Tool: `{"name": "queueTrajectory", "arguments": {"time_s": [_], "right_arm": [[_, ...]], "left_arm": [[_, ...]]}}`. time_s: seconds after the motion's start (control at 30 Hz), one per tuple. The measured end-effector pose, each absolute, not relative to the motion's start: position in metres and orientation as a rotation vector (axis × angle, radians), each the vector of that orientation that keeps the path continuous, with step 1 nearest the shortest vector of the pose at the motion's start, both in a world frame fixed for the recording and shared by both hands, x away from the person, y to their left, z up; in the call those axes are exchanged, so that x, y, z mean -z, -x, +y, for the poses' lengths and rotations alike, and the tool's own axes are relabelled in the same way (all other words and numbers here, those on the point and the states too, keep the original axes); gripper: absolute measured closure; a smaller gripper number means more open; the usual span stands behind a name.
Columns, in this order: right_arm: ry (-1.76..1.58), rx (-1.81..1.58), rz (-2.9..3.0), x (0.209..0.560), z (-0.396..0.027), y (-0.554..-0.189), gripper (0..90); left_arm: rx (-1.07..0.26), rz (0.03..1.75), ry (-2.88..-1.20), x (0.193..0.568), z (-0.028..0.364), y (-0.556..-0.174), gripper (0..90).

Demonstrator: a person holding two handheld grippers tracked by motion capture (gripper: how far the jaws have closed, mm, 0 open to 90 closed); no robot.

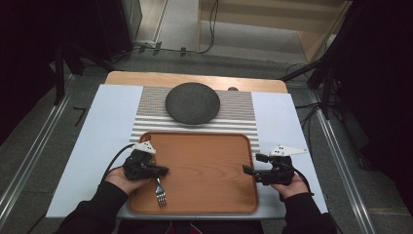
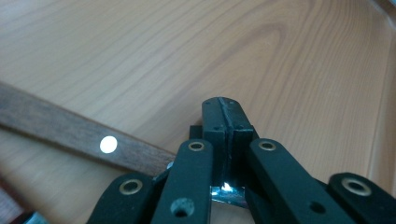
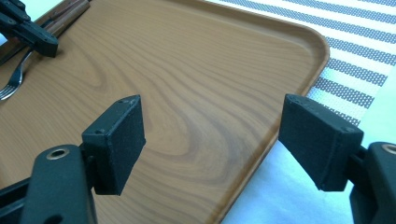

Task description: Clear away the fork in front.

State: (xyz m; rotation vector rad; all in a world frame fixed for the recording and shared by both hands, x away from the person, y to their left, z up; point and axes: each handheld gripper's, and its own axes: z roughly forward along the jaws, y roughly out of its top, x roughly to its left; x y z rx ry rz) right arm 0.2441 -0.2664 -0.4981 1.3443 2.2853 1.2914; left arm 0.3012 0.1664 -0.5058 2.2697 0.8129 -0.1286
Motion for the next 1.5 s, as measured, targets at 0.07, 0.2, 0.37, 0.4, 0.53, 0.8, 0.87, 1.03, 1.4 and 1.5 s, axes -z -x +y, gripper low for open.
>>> {"name": "queueTrajectory", "arguments": {"time_s": [0.07, 0.2, 0.37, 0.4, 0.53, 0.8, 0.87, 1.03, 1.4, 1.5], "right_arm": [[-1.344, -1.291, 2.286, 0.498, -0.266, -0.244, 20.7], [-1.341, -1.289, 2.287, 0.498, -0.266, -0.244, 20.7], [-1.34, -1.289, 2.288, 0.499, -0.266, -0.244, 20.7], [-1.341, -1.289, 2.289, 0.499, -0.266, -0.244, 20.7], [-1.339, -1.289, 2.289, 0.499, -0.266, -0.244, 20.7], [-1.337, -1.285, 2.294, 0.499, -0.265, -0.244, 20.7], [-1.333, -1.284, 2.296, 0.499, -0.265, -0.244, 20.7], [-1.333, -1.288, 2.3, 0.499, -0.265, -0.244, 20.7], [-1.317, -1.298, 2.314, 0.499, -0.263, -0.245, 20.7], [-1.309, -1.304, 2.317, 0.499, -0.262, -0.245, 20.8]], "left_arm": [[0.128, 0.817, -2.264, 0.506, 0.169, -0.302, 90.0], [0.112, 0.827, -2.264, 0.506, 0.173, -0.304, 90.0], [0.1, 0.859, -2.245, 0.506, 0.18, -0.308, 90.0], [0.096, 0.865, -2.239, 0.506, 0.182, -0.309, 90.0], [0.081, 0.888, -2.228, 0.506, 0.187, -0.311, 90.0], [0.044, 0.933, -2.203, 0.505, 0.195, -0.315, 89.9], [0.055, 0.933, -2.195, 0.505, 0.194, -0.314, 86.3], [0.111, 0.934, -2.136, 0.501, 0.195, -0.315, 75.4], [0.074, 0.892, -1.992, 0.48, 0.197, -0.309, 41.5], [0.046, 0.891, -1.968, 0.476, 0.198, -0.307, 36.7]]}}
